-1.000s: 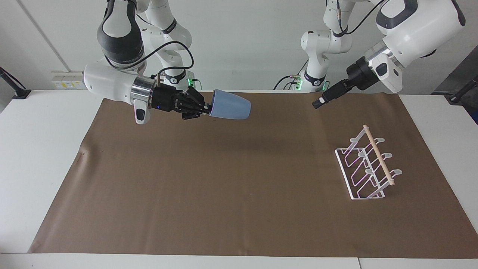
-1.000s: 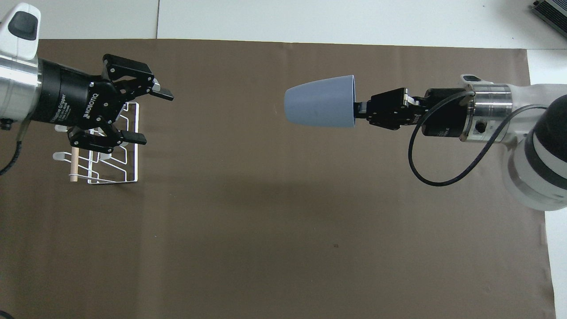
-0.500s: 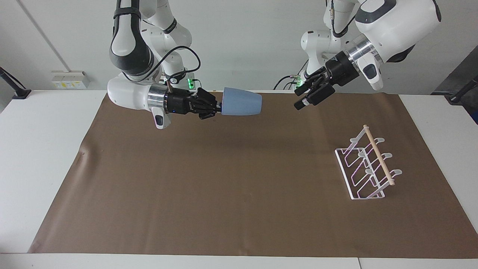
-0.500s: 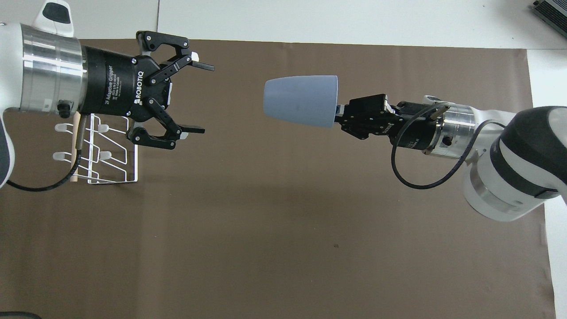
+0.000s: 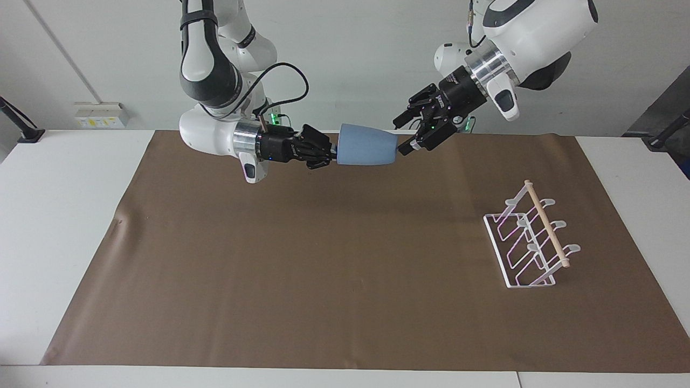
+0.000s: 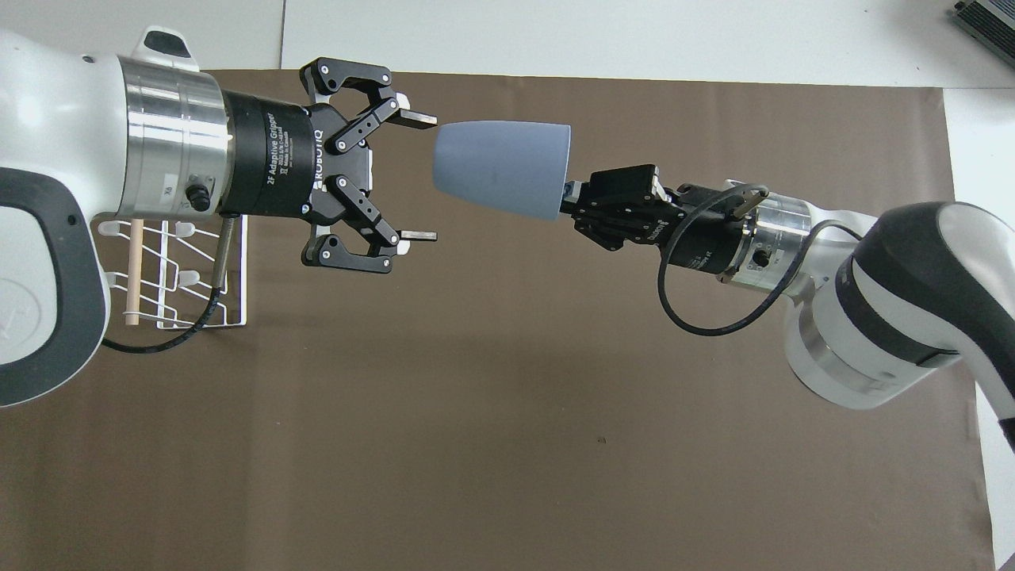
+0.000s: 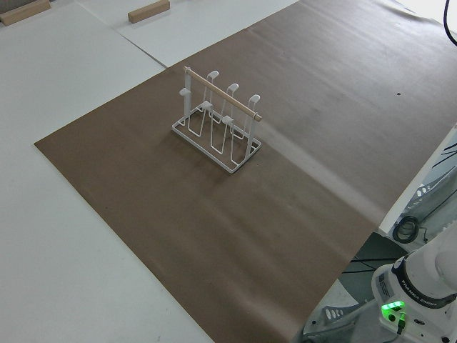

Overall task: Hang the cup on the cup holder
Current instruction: 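Close the left gripper around the cup's open end near the right gripper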

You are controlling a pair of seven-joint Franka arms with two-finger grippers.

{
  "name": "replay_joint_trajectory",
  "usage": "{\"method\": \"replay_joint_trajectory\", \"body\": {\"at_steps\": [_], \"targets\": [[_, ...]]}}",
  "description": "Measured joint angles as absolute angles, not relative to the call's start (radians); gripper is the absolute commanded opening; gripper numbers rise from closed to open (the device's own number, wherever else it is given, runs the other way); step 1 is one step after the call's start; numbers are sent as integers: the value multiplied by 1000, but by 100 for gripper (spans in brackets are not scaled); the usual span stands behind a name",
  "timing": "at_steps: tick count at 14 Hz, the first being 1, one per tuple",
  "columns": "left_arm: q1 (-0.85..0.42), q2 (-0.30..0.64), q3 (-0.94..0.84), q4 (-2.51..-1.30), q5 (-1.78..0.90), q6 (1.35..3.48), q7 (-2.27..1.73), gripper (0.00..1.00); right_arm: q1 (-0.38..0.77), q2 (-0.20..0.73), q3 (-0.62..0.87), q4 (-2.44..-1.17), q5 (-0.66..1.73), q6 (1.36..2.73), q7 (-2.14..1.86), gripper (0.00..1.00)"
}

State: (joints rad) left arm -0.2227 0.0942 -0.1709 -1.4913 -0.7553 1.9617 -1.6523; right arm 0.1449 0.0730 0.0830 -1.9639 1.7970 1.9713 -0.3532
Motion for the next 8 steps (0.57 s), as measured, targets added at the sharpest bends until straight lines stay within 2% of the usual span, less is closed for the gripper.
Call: {"method": "replay_joint_trajectory", "body": {"at_steps": [8], "targets": [[-234, 140, -171, -1488, -755, 2044, -1730, 100, 145, 73, 83, -1965, 1798, 1972, -353, 0]]}}
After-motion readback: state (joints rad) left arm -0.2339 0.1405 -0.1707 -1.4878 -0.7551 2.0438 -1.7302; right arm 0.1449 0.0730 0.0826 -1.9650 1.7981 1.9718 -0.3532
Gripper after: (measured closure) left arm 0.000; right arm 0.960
